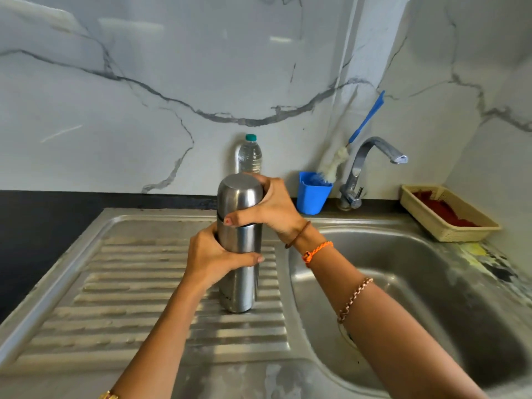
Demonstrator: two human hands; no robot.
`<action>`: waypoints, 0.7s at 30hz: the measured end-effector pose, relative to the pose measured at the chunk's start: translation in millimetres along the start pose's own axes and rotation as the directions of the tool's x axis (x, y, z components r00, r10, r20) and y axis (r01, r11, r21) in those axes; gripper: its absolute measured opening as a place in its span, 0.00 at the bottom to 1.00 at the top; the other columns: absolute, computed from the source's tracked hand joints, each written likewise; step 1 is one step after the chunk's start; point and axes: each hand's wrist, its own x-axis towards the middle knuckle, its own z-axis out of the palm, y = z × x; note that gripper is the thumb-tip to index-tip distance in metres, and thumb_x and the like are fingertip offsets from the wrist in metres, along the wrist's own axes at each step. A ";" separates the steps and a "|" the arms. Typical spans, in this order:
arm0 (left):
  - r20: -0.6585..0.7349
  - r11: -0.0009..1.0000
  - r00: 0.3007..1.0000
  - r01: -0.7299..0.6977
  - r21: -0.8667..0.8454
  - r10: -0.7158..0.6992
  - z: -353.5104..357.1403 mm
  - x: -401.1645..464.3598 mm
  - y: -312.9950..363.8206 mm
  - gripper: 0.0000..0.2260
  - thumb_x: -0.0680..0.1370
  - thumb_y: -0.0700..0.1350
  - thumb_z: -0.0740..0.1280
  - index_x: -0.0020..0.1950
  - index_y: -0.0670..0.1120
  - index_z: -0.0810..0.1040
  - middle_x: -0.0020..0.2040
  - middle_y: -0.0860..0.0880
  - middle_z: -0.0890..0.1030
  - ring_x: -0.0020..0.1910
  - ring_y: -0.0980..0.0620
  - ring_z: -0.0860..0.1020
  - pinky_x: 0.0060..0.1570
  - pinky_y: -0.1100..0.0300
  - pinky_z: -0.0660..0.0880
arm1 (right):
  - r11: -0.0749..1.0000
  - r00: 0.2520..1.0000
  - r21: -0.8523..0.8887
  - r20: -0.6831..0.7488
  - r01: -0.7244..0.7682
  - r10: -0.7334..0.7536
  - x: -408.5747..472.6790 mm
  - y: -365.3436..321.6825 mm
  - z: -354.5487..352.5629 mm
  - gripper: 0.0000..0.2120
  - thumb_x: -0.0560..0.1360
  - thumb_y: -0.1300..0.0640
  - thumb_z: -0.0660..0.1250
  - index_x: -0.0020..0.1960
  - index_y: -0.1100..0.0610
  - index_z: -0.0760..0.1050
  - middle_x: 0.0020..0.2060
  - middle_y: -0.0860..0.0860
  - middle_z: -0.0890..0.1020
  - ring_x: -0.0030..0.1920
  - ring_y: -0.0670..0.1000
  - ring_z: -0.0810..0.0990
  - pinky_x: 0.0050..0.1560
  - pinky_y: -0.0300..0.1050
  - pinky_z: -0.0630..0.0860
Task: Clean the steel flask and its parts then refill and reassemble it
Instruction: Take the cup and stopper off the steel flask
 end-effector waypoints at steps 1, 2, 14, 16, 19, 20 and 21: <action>0.020 1.000 1.000 0.006 -0.014 -0.006 2.1 1.0 2.1 0.23 0.56 0.41 0.82 0.41 0.54 0.73 0.40 0.55 0.79 0.41 0.59 0.77 0.36 0.65 0.73 | 0.999 0.999 0.043 0.047 -0.021 0.019 0.8 0.9 -6.7 0.26 0.48 0.59 0.78 0.46 0.56 0.79 0.38 0.47 0.83 0.41 0.45 0.81 0.44 0.40 0.79; 0.040 1.000 0.999 0.012 -0.028 -0.011 3.5 3.1 4.1 0.23 0.56 0.40 0.82 0.41 0.53 0.73 0.40 0.54 0.80 0.42 0.57 0.78 0.36 0.64 0.73 | 0.997 0.993 0.058 0.109 -0.047 0.041 2.7 -0.2 -14.0 0.26 0.48 0.59 0.77 0.46 0.55 0.79 0.37 0.45 0.83 0.40 0.44 0.81 0.43 0.37 0.78; 0.071 0.992 0.997 0.040 -0.116 -0.032 5.4 6.3 17.1 0.23 0.57 0.39 0.81 0.46 0.48 0.77 0.45 0.50 0.82 0.45 0.54 0.80 0.41 0.60 0.76 | 0.825 0.978 -0.552 0.071 -0.123 0.194 3.9 -72.6 -43.9 0.39 0.67 0.36 0.68 0.71 0.54 0.63 0.58 0.50 0.72 0.56 0.50 0.73 0.55 0.44 0.72; 0.075 0.992 0.996 0.050 -0.119 -0.041 5.8 6.9 18.2 0.23 0.57 0.39 0.81 0.47 0.48 0.77 0.45 0.51 0.82 0.45 0.55 0.79 0.41 0.61 0.75 | 0.634 0.990 -0.769 0.008 -0.085 0.142 8.1 -76.0 -37.0 0.33 0.65 0.30 0.65 0.55 0.57 0.74 0.44 0.49 0.75 0.45 0.50 0.74 0.45 0.43 0.71; 0.061 0.988 0.996 0.067 -0.141 -0.059 7.6 5.0 12.0 0.26 0.55 0.42 0.82 0.49 0.47 0.77 0.45 0.50 0.82 0.46 0.53 0.80 0.43 0.59 0.76 | 0.533 0.996 -0.846 0.029 -0.018 0.080 11.4 -72.8 -25.2 0.26 0.67 0.35 0.68 0.32 0.58 0.68 0.29 0.49 0.70 0.31 0.48 0.68 0.30 0.40 0.63; 0.059 0.987 0.996 0.075 -0.141 -0.067 7.7 3.9 9.3 0.28 0.52 0.45 0.82 0.49 0.46 0.77 0.45 0.50 0.82 0.46 0.53 0.80 0.44 0.58 0.77 | 0.569 0.992 -0.822 0.063 -0.009 0.107 11.2 -71.4 -22.7 0.24 0.66 0.39 0.69 0.33 0.60 0.69 0.29 0.49 0.70 0.32 0.48 0.68 0.29 0.40 0.63; 0.060 0.986 0.995 0.085 -0.141 -0.077 7.1 3.6 6.8 0.30 0.50 0.47 0.82 0.50 0.46 0.78 0.45 0.49 0.83 0.47 0.52 0.81 0.45 0.57 0.77 | 0.633 0.986 -0.774 0.098 -0.010 0.136 11.3 -71.9 -21.1 0.21 0.65 0.41 0.69 0.37 0.61 0.72 0.31 0.50 0.72 0.33 0.48 0.69 0.30 0.39 0.64</action>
